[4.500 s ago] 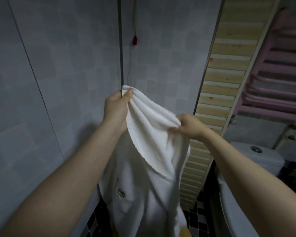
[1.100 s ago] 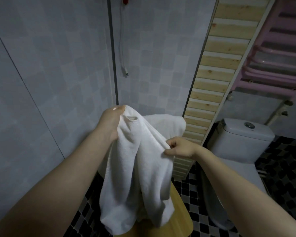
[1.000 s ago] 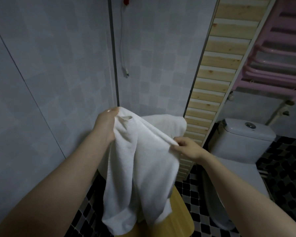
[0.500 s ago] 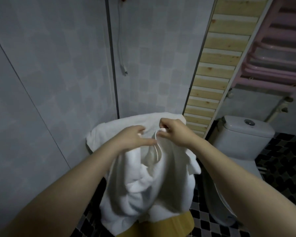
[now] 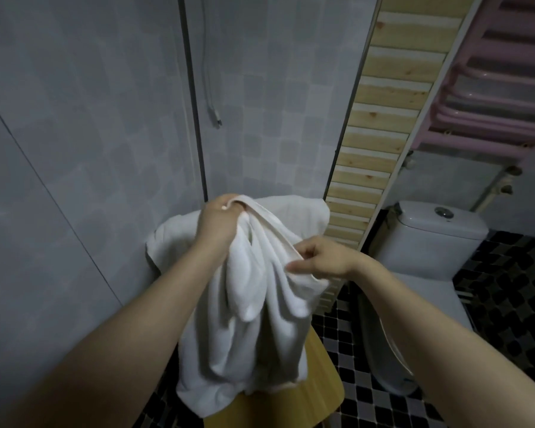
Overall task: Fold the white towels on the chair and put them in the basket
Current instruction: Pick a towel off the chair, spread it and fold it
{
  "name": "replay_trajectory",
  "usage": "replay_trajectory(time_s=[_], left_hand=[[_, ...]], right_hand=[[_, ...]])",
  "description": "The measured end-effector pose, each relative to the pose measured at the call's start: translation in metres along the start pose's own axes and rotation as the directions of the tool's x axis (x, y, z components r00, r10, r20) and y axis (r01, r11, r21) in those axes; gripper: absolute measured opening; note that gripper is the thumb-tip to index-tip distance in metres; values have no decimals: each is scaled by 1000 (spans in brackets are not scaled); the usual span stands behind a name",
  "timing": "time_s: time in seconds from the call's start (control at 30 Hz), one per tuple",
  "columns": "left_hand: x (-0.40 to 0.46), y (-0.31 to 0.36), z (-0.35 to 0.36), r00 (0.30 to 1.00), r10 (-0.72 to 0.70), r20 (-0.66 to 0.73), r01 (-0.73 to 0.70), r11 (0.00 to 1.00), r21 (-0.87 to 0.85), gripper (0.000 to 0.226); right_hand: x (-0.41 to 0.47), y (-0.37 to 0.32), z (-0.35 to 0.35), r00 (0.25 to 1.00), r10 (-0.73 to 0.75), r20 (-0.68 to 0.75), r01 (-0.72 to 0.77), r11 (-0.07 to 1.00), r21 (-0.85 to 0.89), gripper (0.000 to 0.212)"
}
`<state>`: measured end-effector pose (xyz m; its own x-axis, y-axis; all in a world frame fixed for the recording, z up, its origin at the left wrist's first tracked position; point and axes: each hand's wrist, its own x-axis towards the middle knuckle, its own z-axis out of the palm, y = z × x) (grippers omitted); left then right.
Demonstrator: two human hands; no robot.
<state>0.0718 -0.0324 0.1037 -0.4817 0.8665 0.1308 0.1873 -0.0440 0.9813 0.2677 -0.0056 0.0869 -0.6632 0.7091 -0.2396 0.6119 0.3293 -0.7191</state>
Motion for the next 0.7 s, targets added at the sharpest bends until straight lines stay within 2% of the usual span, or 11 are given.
replay_trajectory(time_s=[0.03, 0.1, 0.23, 0.3, 0.4, 0.47, 0.53, 0.57, 0.6, 0.63, 0.7], left_hand=[[3, 1, -4, 998, -27, -65, 22, 997, -73, 21], [10, 0, -13, 991, -72, -110, 54, 987, -154, 19], [14, -14, -22, 993, -81, -83, 71, 991, -116, 18], [13, -23, -22, 993, -81, -91, 74, 995, -73, 19], [17, -36, -32, 986, -168, 1, 168, 986, 18, 23], [20, -37, -48, 931, -306, 201, 292, 952, 96, 26], [19, -31, -62, 833, -407, 375, 333, 910, 249, 15], [18, -27, -66, 796, -418, 438, 331, 906, 263, 5], [19, -25, -68, 787, -388, 480, 323, 921, 216, 10], [18, -22, -65, 796, -347, 497, 332, 935, 120, 15], [22, -22, -55, 883, -302, 359, 338, 940, -42, 11]], right_hand=[[-1, 6, 0, 997, 63, 50, -60, 996, -61, 24], [1, 19, -1, 986, 167, -2, -166, 974, -153, 17], [3, 26, -11, 918, 173, -358, -273, 929, -250, 18], [1, 20, -16, 852, 144, -503, -246, 959, -142, 25], [0, 8, -22, 791, 132, -598, -39, 985, 165, 22], [-5, 3, -27, 766, 206, -608, 95, 900, 425, 14], [-13, 3, -33, 813, 282, -509, 144, 749, 647, 7], [-15, 6, -36, 843, 302, -445, 149, 664, 733, 14], [-17, 9, -38, 859, 316, -403, 148, 600, 786, 21], [-17, 14, -40, 849, 344, -402, 138, 590, 796, 22], [-15, 24, -42, 736, 464, -494, 5, 725, 689, 20]])
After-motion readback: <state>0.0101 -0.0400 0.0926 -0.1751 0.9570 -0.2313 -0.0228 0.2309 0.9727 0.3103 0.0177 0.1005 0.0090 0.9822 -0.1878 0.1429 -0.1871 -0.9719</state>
